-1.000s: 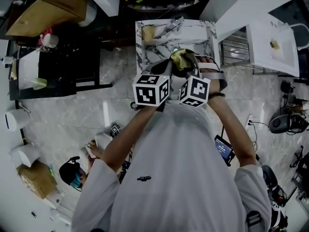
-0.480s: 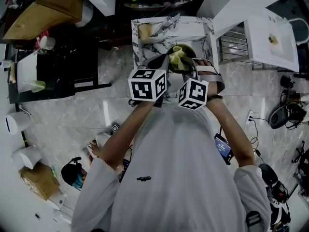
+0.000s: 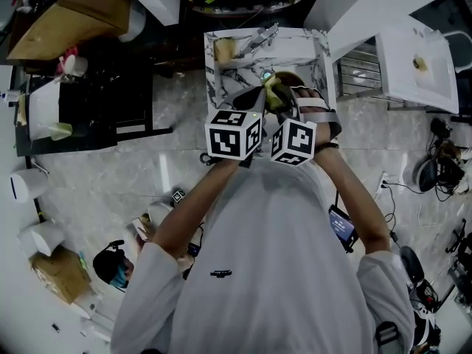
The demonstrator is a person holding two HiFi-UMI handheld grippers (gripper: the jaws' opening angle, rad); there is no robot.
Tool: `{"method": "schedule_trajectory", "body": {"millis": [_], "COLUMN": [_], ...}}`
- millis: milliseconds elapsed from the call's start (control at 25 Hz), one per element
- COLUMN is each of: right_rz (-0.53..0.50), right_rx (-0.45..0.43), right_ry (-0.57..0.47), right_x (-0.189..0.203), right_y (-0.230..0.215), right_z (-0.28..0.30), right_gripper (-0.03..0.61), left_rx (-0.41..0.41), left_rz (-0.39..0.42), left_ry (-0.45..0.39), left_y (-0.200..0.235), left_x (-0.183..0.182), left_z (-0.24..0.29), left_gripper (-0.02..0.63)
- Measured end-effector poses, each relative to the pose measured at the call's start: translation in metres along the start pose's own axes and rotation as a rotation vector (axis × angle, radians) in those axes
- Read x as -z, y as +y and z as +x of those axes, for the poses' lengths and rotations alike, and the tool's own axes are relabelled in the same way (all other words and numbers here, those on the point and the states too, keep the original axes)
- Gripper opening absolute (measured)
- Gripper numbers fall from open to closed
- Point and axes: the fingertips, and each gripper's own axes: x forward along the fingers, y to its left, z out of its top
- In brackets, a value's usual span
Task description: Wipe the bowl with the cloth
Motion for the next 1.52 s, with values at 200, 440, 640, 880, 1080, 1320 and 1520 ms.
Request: {"method": "schedule_trajectory", "body": {"millis": [200, 440, 640, 880, 1080, 1320, 1520], "right_rz": [0.044, 0.121, 0.170, 0.524, 0.797, 0.935, 0.970], "right_rx": [0.068, 0.148, 0.188, 0.186, 0.134, 0.107, 0.084], "right_ry": [0.009, 0.005, 0.005, -0.122, -0.238, -0.271, -0.281], "right_x": [0.011, 0.028, 0.040, 0.061, 0.079, 0.106, 0.122], "right_y": [-0.020, -0.030, -0.039, -0.061, -0.078, -0.090, -0.097], "right_z": [-0.003, -0.011, -0.020, -0.029, -0.029, -0.019, -0.006], "right_gripper": [0.031, 0.031, 0.031, 0.031, 0.029, 0.029, 0.029], "left_rx": [-0.006, -0.017, -0.027, -0.050, -0.084, -0.122, -0.179], "left_rz": [-0.025, -0.077, -0.099, -0.201, -0.284, -0.419, -0.505], "left_ry": [0.005, 0.023, 0.049, 0.052, 0.032, -0.012, -0.037], "left_y": [0.003, 0.015, 0.017, 0.014, 0.014, 0.021, 0.027], "left_x": [0.003, 0.009, 0.015, 0.023, 0.023, 0.019, 0.016], "left_z": [0.002, 0.012, 0.025, 0.047, 0.066, 0.096, 0.123], "left_gripper": [0.006, 0.006, 0.006, 0.008, 0.008, 0.009, 0.009]}}
